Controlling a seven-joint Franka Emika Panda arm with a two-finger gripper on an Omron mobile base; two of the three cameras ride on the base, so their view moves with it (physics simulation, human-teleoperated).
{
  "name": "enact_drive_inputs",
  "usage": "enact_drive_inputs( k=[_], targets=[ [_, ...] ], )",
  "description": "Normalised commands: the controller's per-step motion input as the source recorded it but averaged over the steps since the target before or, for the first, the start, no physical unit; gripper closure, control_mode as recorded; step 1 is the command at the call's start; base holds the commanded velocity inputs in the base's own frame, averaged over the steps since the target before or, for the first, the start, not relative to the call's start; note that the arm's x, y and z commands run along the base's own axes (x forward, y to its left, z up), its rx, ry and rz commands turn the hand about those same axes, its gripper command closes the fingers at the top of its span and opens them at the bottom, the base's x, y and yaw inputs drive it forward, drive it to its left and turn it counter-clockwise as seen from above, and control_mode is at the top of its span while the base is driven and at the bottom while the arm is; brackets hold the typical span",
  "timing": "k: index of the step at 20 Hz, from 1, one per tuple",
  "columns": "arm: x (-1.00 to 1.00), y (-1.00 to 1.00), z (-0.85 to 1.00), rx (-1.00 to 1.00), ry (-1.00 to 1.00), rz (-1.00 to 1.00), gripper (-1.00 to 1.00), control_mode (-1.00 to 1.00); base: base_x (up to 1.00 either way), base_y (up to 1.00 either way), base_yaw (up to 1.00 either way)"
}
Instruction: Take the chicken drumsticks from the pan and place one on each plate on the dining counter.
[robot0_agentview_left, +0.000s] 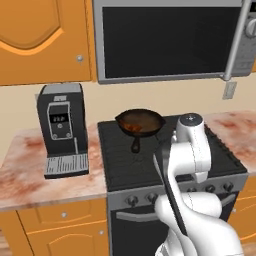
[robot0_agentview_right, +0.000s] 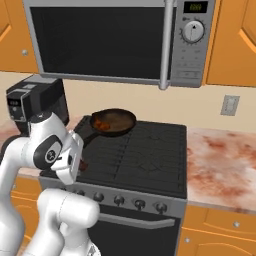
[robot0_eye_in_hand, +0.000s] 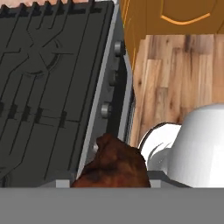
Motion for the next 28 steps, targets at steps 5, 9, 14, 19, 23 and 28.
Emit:
enact_drive_inputs(
  k=[5,9,14,19,23,28],
  targets=[
    [0.00,0.00,0.00,0.00,0.00,0.00,1.00,1.00,-0.50,0.00,0.29],
    [0.00,0.00,0.00,0.00,0.00,0.00,1.00,1.00,-0.34,0.06,0.42],
    [0.00,0.00,0.00,0.00,0.00,0.00,1.00,1.00,-0.16,0.05,0.53],
    [0.00,0.00,0.00,0.00,0.00,0.00,1.00,1.00,-0.04,0.02,0.62],
    [0.00,0.00,0.00,0.00,0.00,0.00,1.00,1.00,0.00,0.00,0.69],
    [0.00,0.00,0.00,0.00,0.00,0.00,1.00,1.00,0.00,0.00,0.72]
  ],
)
